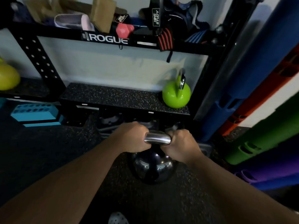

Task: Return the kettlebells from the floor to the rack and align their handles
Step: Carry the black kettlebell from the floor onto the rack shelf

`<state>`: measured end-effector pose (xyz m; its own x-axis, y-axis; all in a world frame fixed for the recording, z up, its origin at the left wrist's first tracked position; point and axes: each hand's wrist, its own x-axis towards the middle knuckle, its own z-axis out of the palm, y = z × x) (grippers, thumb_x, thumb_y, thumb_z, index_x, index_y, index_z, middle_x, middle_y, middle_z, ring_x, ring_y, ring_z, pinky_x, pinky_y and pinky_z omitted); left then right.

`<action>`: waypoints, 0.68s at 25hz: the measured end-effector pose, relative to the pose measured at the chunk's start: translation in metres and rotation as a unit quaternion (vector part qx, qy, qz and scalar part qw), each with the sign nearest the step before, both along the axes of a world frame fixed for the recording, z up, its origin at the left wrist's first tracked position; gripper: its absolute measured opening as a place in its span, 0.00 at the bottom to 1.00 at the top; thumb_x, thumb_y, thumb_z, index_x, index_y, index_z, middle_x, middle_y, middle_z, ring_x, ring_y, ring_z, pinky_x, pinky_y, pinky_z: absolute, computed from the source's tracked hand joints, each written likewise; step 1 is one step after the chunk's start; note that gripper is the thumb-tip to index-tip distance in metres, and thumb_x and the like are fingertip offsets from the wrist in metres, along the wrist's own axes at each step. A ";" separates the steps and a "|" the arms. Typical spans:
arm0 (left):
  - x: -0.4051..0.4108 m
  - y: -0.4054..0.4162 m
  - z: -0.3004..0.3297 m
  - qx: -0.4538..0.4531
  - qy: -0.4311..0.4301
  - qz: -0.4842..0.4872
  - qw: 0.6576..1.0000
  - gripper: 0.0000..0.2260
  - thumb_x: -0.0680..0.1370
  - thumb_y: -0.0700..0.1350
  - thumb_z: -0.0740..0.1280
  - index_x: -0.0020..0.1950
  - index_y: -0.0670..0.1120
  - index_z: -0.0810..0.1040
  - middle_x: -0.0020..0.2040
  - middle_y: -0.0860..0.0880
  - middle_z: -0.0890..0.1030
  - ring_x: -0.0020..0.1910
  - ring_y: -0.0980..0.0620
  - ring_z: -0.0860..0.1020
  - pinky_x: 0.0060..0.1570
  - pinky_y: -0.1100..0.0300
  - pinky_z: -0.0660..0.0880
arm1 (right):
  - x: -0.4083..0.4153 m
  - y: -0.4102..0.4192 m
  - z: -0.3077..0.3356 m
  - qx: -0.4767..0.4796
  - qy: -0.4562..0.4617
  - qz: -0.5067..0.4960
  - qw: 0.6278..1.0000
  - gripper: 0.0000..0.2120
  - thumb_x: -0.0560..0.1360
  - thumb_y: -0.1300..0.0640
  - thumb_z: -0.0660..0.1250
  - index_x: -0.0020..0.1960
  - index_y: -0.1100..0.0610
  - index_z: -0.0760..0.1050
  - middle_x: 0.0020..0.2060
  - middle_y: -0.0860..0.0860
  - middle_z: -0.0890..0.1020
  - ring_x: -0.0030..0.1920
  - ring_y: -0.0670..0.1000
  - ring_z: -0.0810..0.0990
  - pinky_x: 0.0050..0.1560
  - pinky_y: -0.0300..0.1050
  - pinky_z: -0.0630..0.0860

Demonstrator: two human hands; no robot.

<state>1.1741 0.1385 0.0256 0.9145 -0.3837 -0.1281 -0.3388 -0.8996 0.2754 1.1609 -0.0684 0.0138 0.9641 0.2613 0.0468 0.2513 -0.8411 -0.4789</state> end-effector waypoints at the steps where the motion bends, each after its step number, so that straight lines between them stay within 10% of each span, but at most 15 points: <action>1: 0.031 0.012 -0.008 -0.010 -0.002 0.004 1.000 0.11 0.66 0.57 0.66 0.29 0.54 0.69 0.26 0.55 0.74 0.25 0.58 0.73 0.24 0.64 0.62 | 0.032 0.012 -0.006 -0.016 -0.001 0.007 1.000 0.06 0.64 0.50 0.68 0.34 0.52 0.78 0.29 0.50 0.82 0.33 0.54 0.82 0.32 0.41 0.74; 10: 0.252 0.082 -0.052 0.013 -0.016 0.005 1.000 0.05 0.71 0.49 0.71 0.46 0.51 0.80 0.34 0.55 0.79 0.29 0.58 0.77 0.27 0.64 0.70 | 0.262 0.085 -0.064 0.003 -0.042 0.004 0.999 0.08 0.63 0.53 0.69 0.41 0.53 0.81 0.31 0.51 0.84 0.32 0.51 0.81 0.27 0.26 0.59; 17: 0.370 0.077 -0.083 -0.015 -0.071 0.050 0.996 0.11 0.73 0.43 0.73 0.54 0.45 0.80 0.45 0.47 0.83 0.37 0.50 0.78 0.39 0.56 0.77 | 0.388 0.097 -0.093 0.030 -0.120 -0.013 0.992 0.15 0.65 0.57 0.72 0.51 0.51 0.80 0.36 0.56 0.86 0.40 0.59 0.84 0.36 0.45 0.78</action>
